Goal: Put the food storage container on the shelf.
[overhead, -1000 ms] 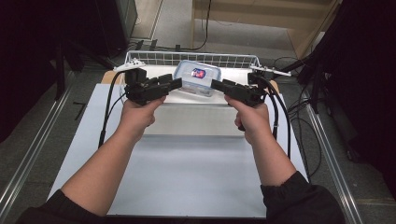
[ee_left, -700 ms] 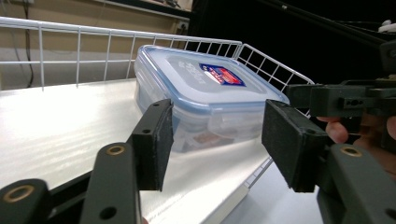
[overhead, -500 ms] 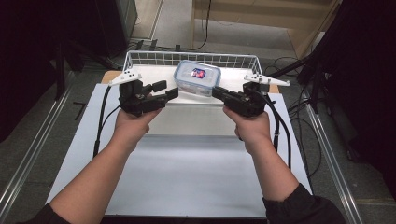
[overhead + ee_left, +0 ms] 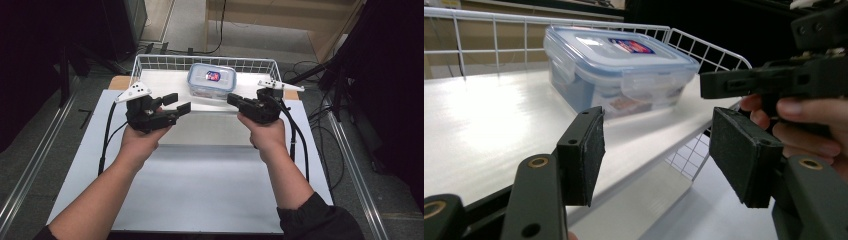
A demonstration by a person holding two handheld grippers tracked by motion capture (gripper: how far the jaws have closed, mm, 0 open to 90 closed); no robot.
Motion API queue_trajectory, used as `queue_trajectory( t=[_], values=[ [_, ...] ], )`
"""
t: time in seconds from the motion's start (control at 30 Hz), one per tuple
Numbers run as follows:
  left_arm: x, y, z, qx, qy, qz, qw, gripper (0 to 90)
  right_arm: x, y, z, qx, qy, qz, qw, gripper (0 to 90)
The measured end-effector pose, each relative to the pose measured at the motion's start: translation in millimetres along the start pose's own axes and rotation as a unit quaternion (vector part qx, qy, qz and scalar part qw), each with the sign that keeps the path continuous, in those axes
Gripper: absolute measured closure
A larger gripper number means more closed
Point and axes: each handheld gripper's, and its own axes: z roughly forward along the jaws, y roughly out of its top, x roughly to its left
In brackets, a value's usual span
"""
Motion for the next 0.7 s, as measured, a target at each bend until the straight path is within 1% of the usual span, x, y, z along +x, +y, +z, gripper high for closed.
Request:
queue_trajectory(
  t=[0.07, 0.1, 0.13, 0.17, 0.2, 0.23, 0.27, 0.3, 0.33, 0.37, 0.4, 0.47, 0.5, 0.53, 0.57, 0.6, 0.7],
  values=[
    [-1.6, -2.8, -1.4, -0.001, 0.001, 0.001, 1.0000, 37.9, 3.8, -2.8, -6.2, -0.003, 0.013, -0.007, 0.9999, 76.8],
    [-4.0, -8.0, -4.9, -0.002, 0.004, 0.002, 1.0000, 36.9, 6.1, -5.3, -9.6, -0.003, 0.020, -0.009, 0.9998, 72.5],
    [-5.7, -12.5, -8.1, -0.004, 0.005, 0.002, 1.0000, 36.5, 8.1, -7.6, -12.2, -0.003, 0.025, -0.012, 0.9996, 70.1],
    [-7.3, -16.5, -11.1, -0.004, 0.006, 0.000, 1.0000, 35.7, 11.3, -12.4, -16.5, -0.005, 0.027, -0.019, 0.9994, 66.7],
    [-7.3, -16.5, -11.1, -0.004, 0.006, 0.000, 1.0000, 35.1, 14.2, -17.2, -20.1, -0.004, 0.030, -0.021, 0.9993, 63.9],
    [-8.8, -21.1, -14.6, -0.005, 0.006, 0.000, 1.0000, 35.1, 14.2, -17.2, -20.1, -0.004, 0.030, -0.021, 0.9993, 63.9],
    [-12.3, -31.7, -22.2, -0.004, 0.011, 0.008, 0.9999, 34.6, 19.5, -30.7, -27.3, 0.001, 0.034, -0.032, 0.9989, 59.5],
    [-13.2, -36.2, -25.3, -0.002, 0.013, 0.008, 0.9999, 34.3, 21.0, -36.1, -29.6, 0.002, 0.033, -0.034, 0.9989, 57.8],
    [-14.0, -44.8, -30.3, -0.001, 0.014, 0.006, 0.9999, 33.8, 22.1, -41.9, -31.6, 0.002, 0.033, -0.037, 0.9988, 56.3],
    [-14.2, -50.3, -33.2, 0.000, 0.014, 0.004, 0.9999, 33.5, 23.1, -52.4, -35.1, 0.004, 0.032, -0.036, 0.9988, 54.4],
    [-14.3, -57.8, -36.9, 0.002, 0.015, 0.003, 0.9999, 33.2, 23.1, -59.1, -36.5, 0.003, 0.030, -0.034, 0.9989, 52.9],
    [-14.8, -76.7, -44.7, 0.006, 0.021, 0.007, 0.9997, 31.3, 21.7, -77.7, -39.6, 0.008, 0.021, -0.038, 0.9990, 48.9],
    [-14.1, -86.2, -48.1, 0.011, 0.025, 0.010, 0.9996, 30.3, 19.8, -89.0, -41.1, 0.015, 0.016, -0.038, 0.9990, 46.2],
    [-13.5, -93.6, -50.1, 0.013, 0.027, 0.008, 0.9995, 29.4, 17.8, -98.0, -42.0, 0.020, 0.012, -0.035, 0.9991, 43.4],
    [-11.8, -105.8, -52.2, 0.022, 0.028, 0.003, 0.9994, 28.5, 16.3, -104.8, -42.5, 0.021, 0.008, -0.034, 0.9992, 40.7],
    [-10.3, -114.6, -53.5, 0.030, 0.032, 0.002, 0.9990, 27.2, 13.7, -115.9, -43.3, 0.022, 0.000, -0.036, 0.9991, 39.3],
    [-6.4, -133.2, -56.3, 0.041, 0.036, -0.008, 0.9985, 25.5, 8.1, -136.6, -44.3, 0.026, -0.011, -0.035, 0.9990, 34.8]
  ],
)
